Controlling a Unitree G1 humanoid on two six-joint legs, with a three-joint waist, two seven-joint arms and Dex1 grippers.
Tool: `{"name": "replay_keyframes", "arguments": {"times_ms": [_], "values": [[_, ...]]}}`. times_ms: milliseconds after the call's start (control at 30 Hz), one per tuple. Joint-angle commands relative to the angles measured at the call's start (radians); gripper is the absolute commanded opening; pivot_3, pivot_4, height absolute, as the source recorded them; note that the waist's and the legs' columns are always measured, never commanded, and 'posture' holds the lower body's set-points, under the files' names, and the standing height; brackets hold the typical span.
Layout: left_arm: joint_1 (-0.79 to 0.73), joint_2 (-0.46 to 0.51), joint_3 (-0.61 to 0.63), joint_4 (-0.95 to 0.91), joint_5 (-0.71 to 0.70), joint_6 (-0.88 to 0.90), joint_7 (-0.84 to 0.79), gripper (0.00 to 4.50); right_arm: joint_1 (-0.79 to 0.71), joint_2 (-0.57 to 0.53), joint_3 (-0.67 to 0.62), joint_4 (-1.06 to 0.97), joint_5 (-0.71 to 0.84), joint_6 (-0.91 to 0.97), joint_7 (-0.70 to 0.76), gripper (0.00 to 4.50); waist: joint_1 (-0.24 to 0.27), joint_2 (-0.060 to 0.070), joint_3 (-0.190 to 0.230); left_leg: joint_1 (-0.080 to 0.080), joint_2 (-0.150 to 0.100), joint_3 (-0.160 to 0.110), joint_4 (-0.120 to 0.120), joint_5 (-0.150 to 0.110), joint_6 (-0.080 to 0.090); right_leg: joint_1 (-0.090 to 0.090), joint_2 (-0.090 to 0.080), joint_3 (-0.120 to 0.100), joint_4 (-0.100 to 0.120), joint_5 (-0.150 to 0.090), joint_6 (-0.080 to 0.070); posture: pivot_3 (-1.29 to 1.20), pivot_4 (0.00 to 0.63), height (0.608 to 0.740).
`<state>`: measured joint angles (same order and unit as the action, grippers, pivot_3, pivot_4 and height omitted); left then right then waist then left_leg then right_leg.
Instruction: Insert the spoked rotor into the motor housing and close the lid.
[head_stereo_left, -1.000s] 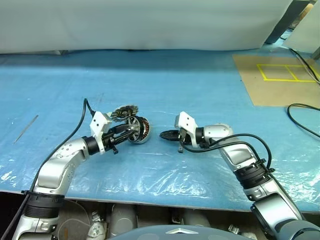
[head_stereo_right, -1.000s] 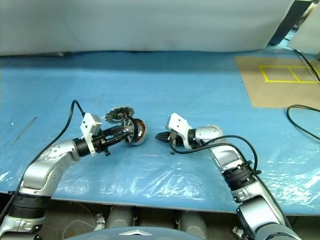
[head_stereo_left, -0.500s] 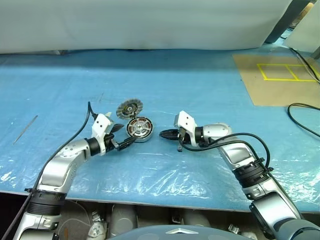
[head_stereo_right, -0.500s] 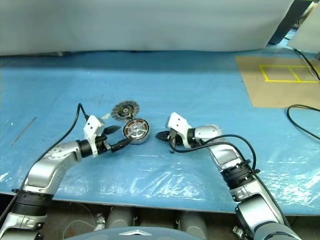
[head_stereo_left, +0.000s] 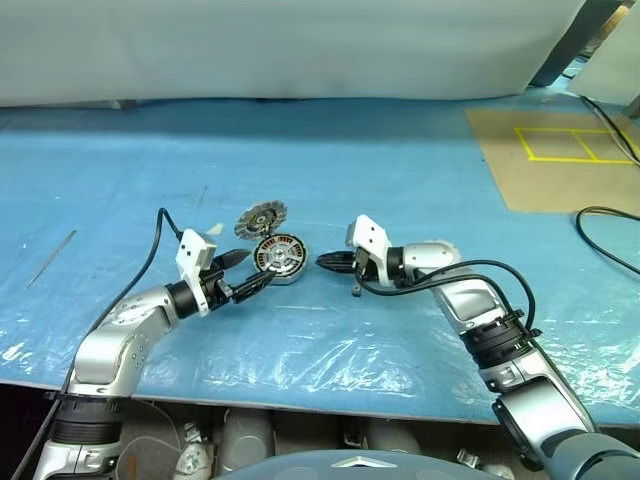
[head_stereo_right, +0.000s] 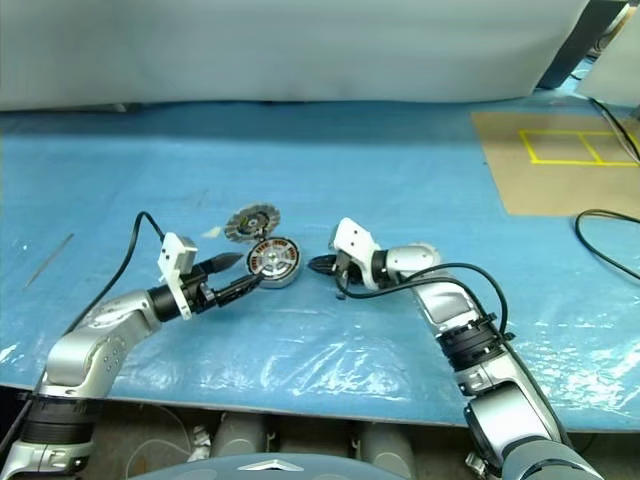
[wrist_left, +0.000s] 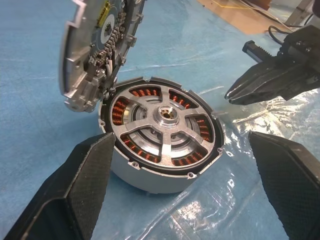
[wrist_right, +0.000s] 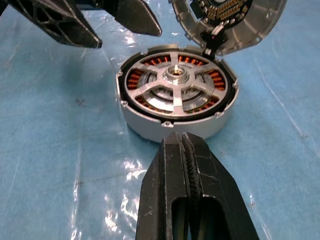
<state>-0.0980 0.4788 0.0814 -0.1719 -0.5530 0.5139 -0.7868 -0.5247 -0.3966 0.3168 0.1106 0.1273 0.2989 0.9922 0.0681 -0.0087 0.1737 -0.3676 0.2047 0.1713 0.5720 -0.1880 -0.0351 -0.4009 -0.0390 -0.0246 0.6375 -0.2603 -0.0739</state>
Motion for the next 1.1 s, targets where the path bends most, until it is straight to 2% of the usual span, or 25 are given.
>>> {"name": "replay_keyframes", "arguments": {"times_ms": [33,267,433,467,533,667,700,900,1100], "values": [[-0.024,-0.034,-0.036,-0.026,0.021,-0.020,0.027,4.47,-0.032,0.013,-0.038,0.001,0.013,-0.032,-0.017,0.00,0.002,0.000,0.000,0.000,0.000,0.000,0.000,0.000,0.000,0.000,0.000,0.000,0.000,0.000,0.000,0.00,0.150,0.740],[-0.085,-0.099,-0.103,0.028,0.113,-0.082,0.076,2.17,-0.041,0.020,-0.052,0.015,0.007,-0.055,-0.042,0.00,0.001,0.000,0.000,0.000,0.000,0.000,0.000,0.000,0.000,0.000,0.000,0.000,0.000,0.000,0.001,0.00,0.150,0.740],[-0.124,-0.121,-0.116,0.090,0.169,-0.145,0.091,2.17,-0.045,0.026,-0.058,0.012,0.012,-0.049,-0.050,0.00,-0.003,0.000,0.000,0.000,0.000,0.000,0.000,0.000,0.000,0.000,0.001,0.000,0.000,0.002,0.003,0.00,0.150,0.740],[-0.128,-0.121,-0.119,0.101,0.177,-0.149,0.089,2.01,-0.045,0.025,-0.057,0.014,0.012,-0.050,-0.050,0.00,-0.002,0.000,0.000,0.000,0.001,0.000,0.000,0.000,0.000,0.000,0.001,0.000,0.000,0.002,0.004,0.00,0.150,0.740],[-0.142,-0.132,-0.114,0.132,0.200,-0.158,0.118,1.51,-0.046,0.023,-0.054,0.016,0.008,-0.056,-0.050,0.00,-0.001,0.000,0.000,0.000,0.000,0.000,0.000,0.000,0.000,0.000,0.001,0.000,0.000,0.002,0.004,0.00,0.150,0.740],[-0.147,-0.132,-0.140,0.156,0.241,-0.173,0.125,0.17,-0.048,0.027,-0.054,0.015,0.010,-0.054,-0.054,0.00,0.000,0.000,0.000,-0.001,0.000,-0.001,0.000,0.000,0.000,0.000,0.000,0.000,0.000,0.002,0.004,0.00,0.150,0.740],[-0.145,-0.134,-0.146,0.157,0.249,-0.177,0.128,0.03,-0.048,0.028,-0.054,0.016,0.009,-0.055,-0.055,0.00,0.000,0.000,0.000,0.000,0.000,-0.001,0.000,0.000,0.000,0.000,0.000,0.000,0.000,0.002,0.004,0.00,0.150,0.740],[-0.111,-0.132,-0.181,0.164,0.315,-0.188,0.160,0.03,-0.049,0.031,-0.056,0.016,0.007,-0.058,-0.062,0.00,0.001,0.000,0.000,0.000,0.000,-0.001,0.000,0.000,0.000,0.000,0.000,0.000,0.000,0.002,0.004,0.00,0.150,0.740],[-0.067,-0.133,-0.149,0.128,0.247,-0.175,0.117,0.03,-0.055,0.034,-0.060,0.026,0.006,-0.062,-0.070,0.00,0.000,0.000,0.000,0.001,0.000,-0.001,0.000,0.000,0.000,0.001,0.000,0.000,0.000,0.000,0.001,0.00,0.150,0.740]]}}
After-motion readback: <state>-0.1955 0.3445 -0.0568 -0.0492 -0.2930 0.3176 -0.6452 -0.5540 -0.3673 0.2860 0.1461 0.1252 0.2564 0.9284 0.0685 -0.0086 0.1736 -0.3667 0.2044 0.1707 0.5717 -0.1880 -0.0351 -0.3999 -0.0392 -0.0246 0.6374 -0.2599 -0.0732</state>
